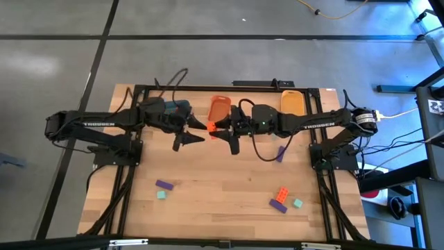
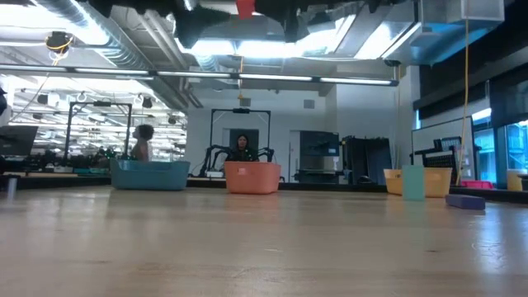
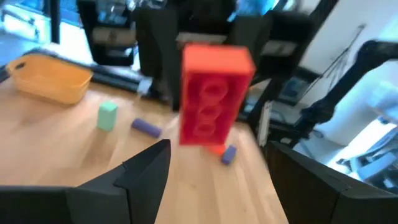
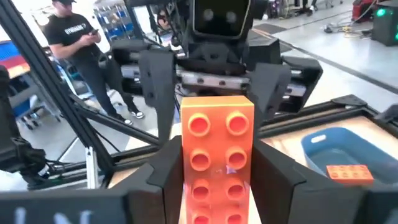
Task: Sort & place blocks by color
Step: Put the top orange gamepiece into the blue bin
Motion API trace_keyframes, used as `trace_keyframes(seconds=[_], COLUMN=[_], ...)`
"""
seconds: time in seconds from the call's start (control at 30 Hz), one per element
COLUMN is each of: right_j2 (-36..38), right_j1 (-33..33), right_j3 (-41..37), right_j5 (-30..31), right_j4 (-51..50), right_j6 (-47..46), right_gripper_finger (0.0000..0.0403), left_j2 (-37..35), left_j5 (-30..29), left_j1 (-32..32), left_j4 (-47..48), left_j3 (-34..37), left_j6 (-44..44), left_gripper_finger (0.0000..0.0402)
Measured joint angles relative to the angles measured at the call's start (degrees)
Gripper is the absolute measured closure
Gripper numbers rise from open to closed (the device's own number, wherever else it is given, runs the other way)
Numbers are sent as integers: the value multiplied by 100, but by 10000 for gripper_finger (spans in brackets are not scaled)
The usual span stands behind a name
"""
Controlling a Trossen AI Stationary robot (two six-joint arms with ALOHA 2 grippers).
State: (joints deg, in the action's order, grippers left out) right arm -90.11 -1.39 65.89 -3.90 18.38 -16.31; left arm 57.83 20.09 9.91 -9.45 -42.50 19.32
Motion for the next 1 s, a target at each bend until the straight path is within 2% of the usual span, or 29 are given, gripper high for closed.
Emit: trace_keyframes(seconds=[0.07, 0.23, 0.6, 0.77, 0.87, 1.0], right_j2=[-7, -2, -2, -2, -2, -2], right_j1=[-1, 51, 85, 85, 85, 81], right_j3=[-4, -2, -2, -2, -2, -2], right_j5=[-38, 168, 188, 186, 187, 202], right_j4=[146, 263, 480, 453, 449, 427], right_j6=[-116, -126, -142, -141, -139, -130], right_gripper_finger=[260, 260, 260, 260, 260, 260], left_j2=[2, 163, 819, 856, 856, 854], left_j5=[-67, -917, -1401, -1401, -1444, -1463], left_j1=[-46, -269, -475, -474, -477, -477], left_j4=[-103, -245, -1431, -1485, -1485, -1483], left_j3=[-5, -2, 3, 7, 7, 7], left_j6=[57, 117, 192, 203, 211, 293], left_gripper_finger=[143, 143, 143, 146, 162, 217])
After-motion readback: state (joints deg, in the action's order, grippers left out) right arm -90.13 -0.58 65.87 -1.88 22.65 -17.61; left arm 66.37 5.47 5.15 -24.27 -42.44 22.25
